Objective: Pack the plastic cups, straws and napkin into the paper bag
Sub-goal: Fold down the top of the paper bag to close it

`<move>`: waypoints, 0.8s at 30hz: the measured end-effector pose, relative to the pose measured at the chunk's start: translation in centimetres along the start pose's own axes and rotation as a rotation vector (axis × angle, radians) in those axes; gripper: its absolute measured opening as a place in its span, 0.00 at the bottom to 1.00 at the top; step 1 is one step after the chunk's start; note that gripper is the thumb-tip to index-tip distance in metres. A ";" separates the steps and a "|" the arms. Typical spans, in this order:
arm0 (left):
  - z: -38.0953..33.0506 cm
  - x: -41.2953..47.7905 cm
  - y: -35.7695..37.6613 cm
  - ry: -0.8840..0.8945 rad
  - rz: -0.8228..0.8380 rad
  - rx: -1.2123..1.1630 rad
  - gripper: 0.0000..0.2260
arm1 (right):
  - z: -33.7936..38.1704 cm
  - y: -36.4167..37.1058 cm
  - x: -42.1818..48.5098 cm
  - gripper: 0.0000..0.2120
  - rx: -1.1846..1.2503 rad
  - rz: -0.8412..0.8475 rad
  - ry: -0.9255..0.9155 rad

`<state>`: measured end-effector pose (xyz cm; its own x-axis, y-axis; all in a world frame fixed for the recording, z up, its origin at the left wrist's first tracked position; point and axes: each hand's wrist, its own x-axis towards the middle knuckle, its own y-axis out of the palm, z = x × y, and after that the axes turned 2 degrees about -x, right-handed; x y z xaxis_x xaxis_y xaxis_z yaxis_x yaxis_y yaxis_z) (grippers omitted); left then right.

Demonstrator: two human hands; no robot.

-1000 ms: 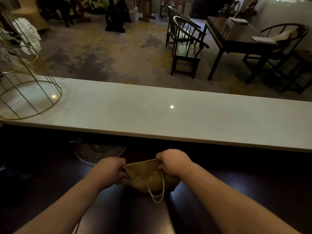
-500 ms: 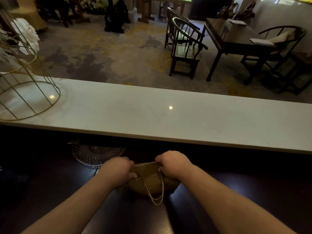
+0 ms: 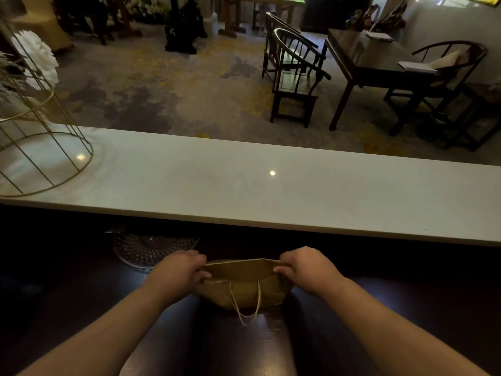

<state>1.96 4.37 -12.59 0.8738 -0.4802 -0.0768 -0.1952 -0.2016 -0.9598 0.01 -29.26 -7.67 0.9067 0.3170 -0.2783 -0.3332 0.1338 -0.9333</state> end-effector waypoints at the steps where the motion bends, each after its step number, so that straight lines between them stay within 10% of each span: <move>1: 0.1 -0.1 0.1 0.012 -0.010 -0.007 0.14 | -0.2 0.2 -0.1 0.14 0.010 -0.005 -0.016; 17: 0.3 -0.4 -0.3 0.136 -0.274 0.201 0.26 | -2.1 1.8 -1.2 0.13 0.075 -0.121 -0.022; 24: 1.3 -1.5 0.2 -0.021 -0.211 -0.125 0.18 | -2.4 1.5 -0.9 0.10 0.166 -0.096 -0.016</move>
<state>1.17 6.22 -13.04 0.9098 -0.3988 0.1146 -0.0601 -0.4000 -0.9145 -0.74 -31.58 -9.35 0.9326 0.3102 -0.1846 -0.2846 0.3172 -0.9047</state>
